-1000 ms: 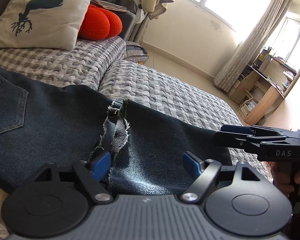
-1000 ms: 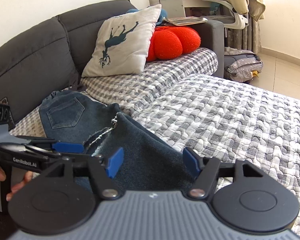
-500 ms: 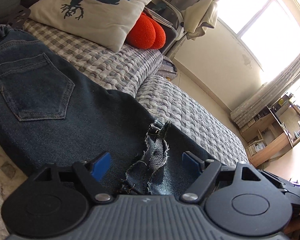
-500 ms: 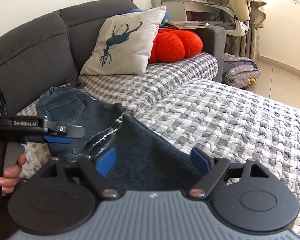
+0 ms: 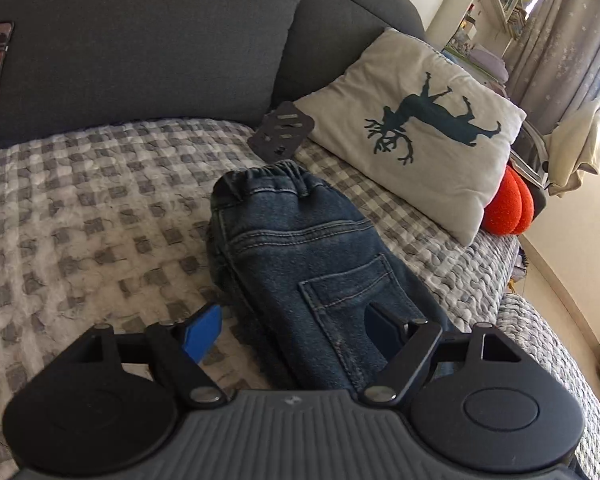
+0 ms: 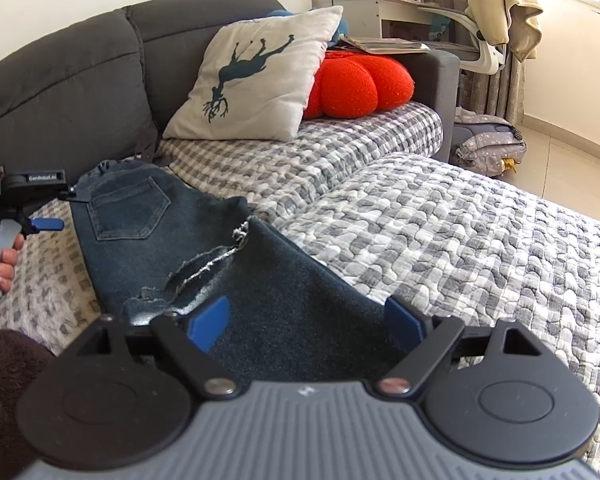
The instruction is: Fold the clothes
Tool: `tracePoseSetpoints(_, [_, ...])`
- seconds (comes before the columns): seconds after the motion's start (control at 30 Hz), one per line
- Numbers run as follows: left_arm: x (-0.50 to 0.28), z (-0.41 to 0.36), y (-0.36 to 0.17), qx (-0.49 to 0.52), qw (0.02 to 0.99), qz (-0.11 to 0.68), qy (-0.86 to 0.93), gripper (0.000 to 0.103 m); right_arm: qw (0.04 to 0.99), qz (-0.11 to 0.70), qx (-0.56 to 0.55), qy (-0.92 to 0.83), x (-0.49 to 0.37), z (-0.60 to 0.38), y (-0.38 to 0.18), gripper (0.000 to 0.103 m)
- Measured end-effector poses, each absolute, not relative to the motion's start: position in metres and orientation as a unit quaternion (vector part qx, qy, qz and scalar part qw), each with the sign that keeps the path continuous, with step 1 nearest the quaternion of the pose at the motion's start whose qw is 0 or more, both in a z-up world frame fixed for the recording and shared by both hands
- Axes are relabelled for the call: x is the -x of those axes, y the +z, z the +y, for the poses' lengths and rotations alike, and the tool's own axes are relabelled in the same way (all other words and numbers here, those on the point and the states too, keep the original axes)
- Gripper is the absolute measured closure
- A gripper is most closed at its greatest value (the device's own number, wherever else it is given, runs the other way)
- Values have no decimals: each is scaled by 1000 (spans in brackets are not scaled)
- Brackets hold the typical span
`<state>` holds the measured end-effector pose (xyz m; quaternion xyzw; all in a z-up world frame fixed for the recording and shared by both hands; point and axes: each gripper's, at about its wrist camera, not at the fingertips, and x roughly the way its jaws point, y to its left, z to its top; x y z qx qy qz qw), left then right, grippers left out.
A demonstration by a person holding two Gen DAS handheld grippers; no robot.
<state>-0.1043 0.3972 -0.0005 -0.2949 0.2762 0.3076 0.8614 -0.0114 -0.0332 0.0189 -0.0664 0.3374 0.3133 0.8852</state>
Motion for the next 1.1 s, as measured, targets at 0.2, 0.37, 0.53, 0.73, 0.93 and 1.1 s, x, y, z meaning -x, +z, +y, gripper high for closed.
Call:
tracePoseSetpoints(0.2, [102,430,-26,387,841,260,273,24,887,341,65,306,10,-38,17,14])
tracePoseSetpoints(0.37, [95,432,-31,417,845,232,243,52,886,344,59,305,8,-40,17,13])
tracePoseSetpoints(0.53, [99,426,-28,408,862,200,226,73,886,346,55,304,6,-40,16,12])
tracePoseSetpoints(0.73, [105,397,-4,378,899,137,173,79,886,348,45,305,5,-43,17,12])
tracePoseSetpoints(0.93, [101,353,27,325,937,96,86,80,877,364,-16,314,-3,-55,20,12])
tracePoseSetpoints(1.1, [91,306,44,255,962,100,-6,80,867,378,-75,315,-10,-72,22,12])
